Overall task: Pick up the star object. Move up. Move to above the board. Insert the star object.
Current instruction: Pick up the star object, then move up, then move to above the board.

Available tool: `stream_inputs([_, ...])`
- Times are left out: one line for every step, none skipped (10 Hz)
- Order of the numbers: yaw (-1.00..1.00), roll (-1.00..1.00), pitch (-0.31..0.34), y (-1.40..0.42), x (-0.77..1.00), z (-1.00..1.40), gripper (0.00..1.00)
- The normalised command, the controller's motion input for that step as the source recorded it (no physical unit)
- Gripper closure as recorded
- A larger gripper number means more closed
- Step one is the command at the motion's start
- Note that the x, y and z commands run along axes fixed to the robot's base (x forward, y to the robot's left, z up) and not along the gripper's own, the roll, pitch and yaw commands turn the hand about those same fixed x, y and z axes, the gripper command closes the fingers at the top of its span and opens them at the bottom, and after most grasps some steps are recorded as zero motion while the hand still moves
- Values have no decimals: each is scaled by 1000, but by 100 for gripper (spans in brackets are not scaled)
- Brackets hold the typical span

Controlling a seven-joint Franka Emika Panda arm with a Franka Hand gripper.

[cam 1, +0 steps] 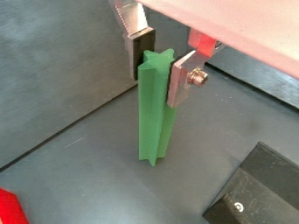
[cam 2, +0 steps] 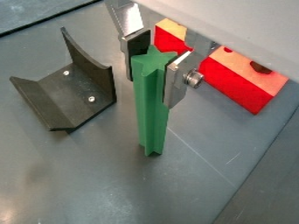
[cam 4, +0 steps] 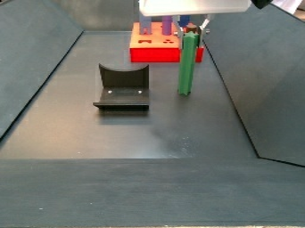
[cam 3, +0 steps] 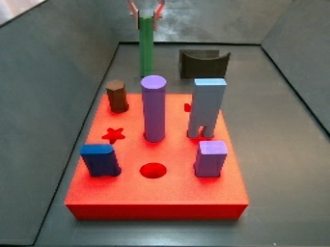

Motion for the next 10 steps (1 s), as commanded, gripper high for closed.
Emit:
stream_inputs([0, 0, 0, 0, 0, 0, 100])
stream_inputs([0, 0, 0, 0, 0, 0, 100])
stream_inputs([0, 0, 0, 0, 0, 833, 100])
stream_inputs([-6, -3, 62, -10, -76, 770, 100])
stream_inputs([-6, 2, 66, -6, -73, 657, 100])
stream_inputs([-8, 11, 61, 1, -44, 507, 100])
stream_inputs([-10, 24, 66, 8, -14, 273, 100])
stream_inputs([55, -48, -365, 144, 3, 1000, 100])
stream_inputs([54, -44, -362, 150, 11, 1000, 100])
stream_inputs([23, -40, -239, 128, -34, 1000, 100])
